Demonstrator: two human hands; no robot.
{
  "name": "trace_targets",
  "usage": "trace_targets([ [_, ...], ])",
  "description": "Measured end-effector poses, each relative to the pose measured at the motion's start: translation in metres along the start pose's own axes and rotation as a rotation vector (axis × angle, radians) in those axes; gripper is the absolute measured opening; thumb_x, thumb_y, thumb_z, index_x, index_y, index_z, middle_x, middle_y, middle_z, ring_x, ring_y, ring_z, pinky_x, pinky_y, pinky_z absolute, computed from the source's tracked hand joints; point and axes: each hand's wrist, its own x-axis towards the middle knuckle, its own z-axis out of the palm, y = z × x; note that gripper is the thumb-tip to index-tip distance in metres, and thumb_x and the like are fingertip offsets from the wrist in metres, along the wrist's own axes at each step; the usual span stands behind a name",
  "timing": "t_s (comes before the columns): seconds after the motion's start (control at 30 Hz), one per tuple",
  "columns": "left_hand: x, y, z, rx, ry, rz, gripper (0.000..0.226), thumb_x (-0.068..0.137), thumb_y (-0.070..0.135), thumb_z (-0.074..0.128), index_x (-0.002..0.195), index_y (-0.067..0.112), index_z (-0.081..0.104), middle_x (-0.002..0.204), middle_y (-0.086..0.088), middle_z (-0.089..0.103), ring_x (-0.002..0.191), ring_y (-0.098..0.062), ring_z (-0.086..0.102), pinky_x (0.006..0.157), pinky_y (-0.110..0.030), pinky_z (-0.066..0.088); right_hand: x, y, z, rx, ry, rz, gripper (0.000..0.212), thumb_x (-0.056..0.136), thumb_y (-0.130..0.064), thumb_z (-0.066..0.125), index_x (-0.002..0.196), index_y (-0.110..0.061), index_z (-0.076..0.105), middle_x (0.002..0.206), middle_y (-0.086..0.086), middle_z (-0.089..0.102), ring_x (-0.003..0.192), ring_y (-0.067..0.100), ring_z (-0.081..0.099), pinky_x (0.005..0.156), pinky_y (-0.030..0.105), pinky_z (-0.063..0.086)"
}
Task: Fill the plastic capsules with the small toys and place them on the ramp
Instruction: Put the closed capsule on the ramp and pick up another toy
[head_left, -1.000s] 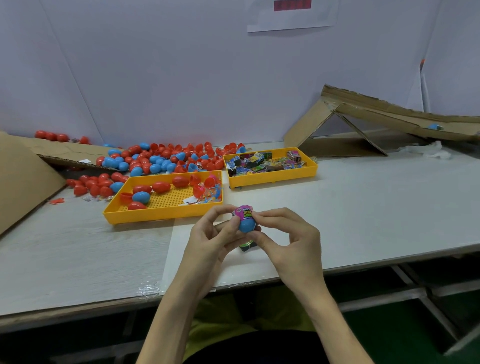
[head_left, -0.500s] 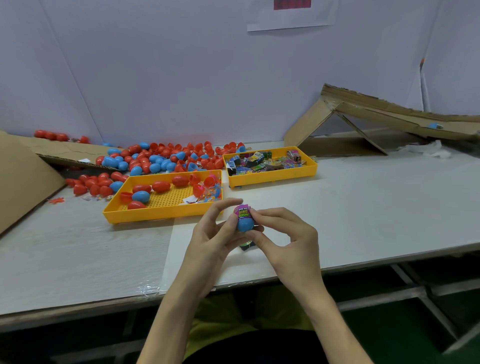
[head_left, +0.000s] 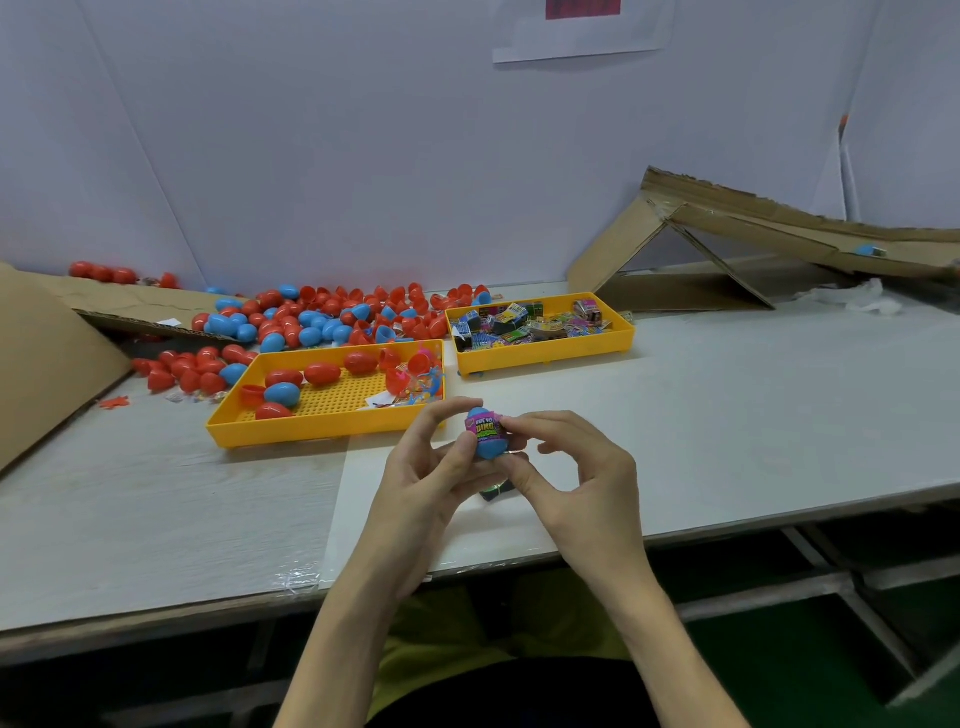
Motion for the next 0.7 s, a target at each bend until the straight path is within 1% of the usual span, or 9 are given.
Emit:
trace_targets([
  [0.1,-0.0012,0.0009,0.0016,-0.026,0.017,0.021,0.032,0.09,0.031,0.064,0.121,0.023,0.065,0.109,-0.017,0.074,0.105,-0.034,0.071,0.083,-0.03,0.058,0.0006,-0.0023,-0.0001,0.047,-0.021,0.037,0.037,0.081,-0.028,0.077,0.117,-0.027,0.069,0.113,-0.016,0.069,0.105,0.006,0.064,0.08,0.016,0.053],
  [0.17,-0.0012,0.0015,0.0016,-0.024,0.021,0.016,0.025,0.093,0.027,0.059,0.116,0.029,0.07,0.108,-0.012,0.074,0.104,-0.031,0.071,0.082,-0.03,0.058,0.0024,-0.0043,-0.0013,0.114,-0.054,0.089,0.037,0.083,-0.028,0.075,0.119,-0.029,0.066,0.115,-0.015,0.069,0.105,0.007,0.066,0.082,0.018,0.054],
  [0.2,-0.0014,0.0013,0.0015,-0.013,0.019,0.01,0.027,0.095,0.026,0.055,0.115,0.03,0.072,0.109,-0.009,0.073,0.104,-0.03,0.071,0.082,-0.03,0.058,0.0033,-0.0054,-0.0023,0.152,-0.065,0.114,0.034,0.085,-0.03,0.072,0.118,-0.032,0.066,0.115,-0.014,0.069,0.104,0.007,0.067,0.081,0.017,0.055],
  [0.27,-0.0004,0.0014,0.0031,0.014,0.013,-0.006,0.03,0.096,0.025,0.051,0.115,0.03,0.073,0.112,-0.003,0.072,0.103,-0.028,0.072,0.081,-0.029,0.058,0.0051,-0.0071,-0.004,0.198,-0.072,0.145,0.029,0.086,-0.033,0.067,0.115,-0.034,0.067,0.113,-0.013,0.071,0.103,0.007,0.068,0.079,0.016,0.055],
  [0.33,0.0001,0.0012,0.0057,0.058,0.023,-0.009,0.03,0.096,0.027,0.05,0.115,0.03,0.073,0.112,-0.001,0.071,0.102,-0.027,0.072,0.079,-0.03,0.059,0.0056,-0.0069,-0.0046,0.199,-0.08,0.154,0.025,0.086,-0.031,0.068,0.111,-0.032,0.069,0.109,-0.013,0.072,0.101,0.008,0.068,0.079,0.016,0.055],
  [0.47,-0.0006,0.0001,0.0063,0.065,0.067,0.007,0.028,0.094,0.03,0.052,0.114,0.024,0.07,0.106,-0.003,0.072,0.099,-0.028,0.072,0.077,-0.028,0.058,0.0043,-0.0045,-0.004,0.2,-0.049,0.178,0.018,0.086,-0.022,0.072,0.102,-0.029,0.071,0.099,-0.014,0.074,0.096,0.01,0.07,0.08,0.022,0.057],
  [0.53,-0.0016,0.0017,0.0063,0.058,0.043,0.013,0.026,0.095,0.03,0.054,0.113,0.026,0.073,0.109,-0.005,0.072,0.101,-0.028,0.071,0.078,-0.027,0.058,0.0041,-0.0042,-0.0044,0.206,-0.019,0.185,0.015,0.085,-0.023,0.072,0.099,-0.029,0.071,0.097,-0.015,0.073,0.094,0.01,0.071,0.081,0.023,0.058],
  [0.63,-0.0031,0.0042,0.0079,0.109,0.004,0.025,0.03,0.091,0.037,0.06,0.119,0.033,0.072,0.118,-0.003,0.071,0.106,-0.025,0.071,0.082,-0.028,0.057,0.004,-0.0069,-0.0052,0.221,-0.006,0.18,0.028,0.084,-0.027,0.072,0.112,-0.028,0.068,0.106,-0.015,0.072,0.096,0.01,0.071,0.079,0.02,0.057],
  [0.7,-0.0038,0.0045,0.0086,0.123,-0.002,0.029,0.033,0.089,0.041,0.061,0.12,0.036,0.072,0.12,0.0,0.071,0.108,-0.024,0.07,0.083,-0.027,0.058,0.0035,-0.008,-0.0056,0.217,-0.032,0.185,0.035,0.086,-0.026,0.07,0.12,-0.031,0.065,0.112,-0.015,0.071,0.1,0.01,0.069,0.08,0.021,0.058],
])
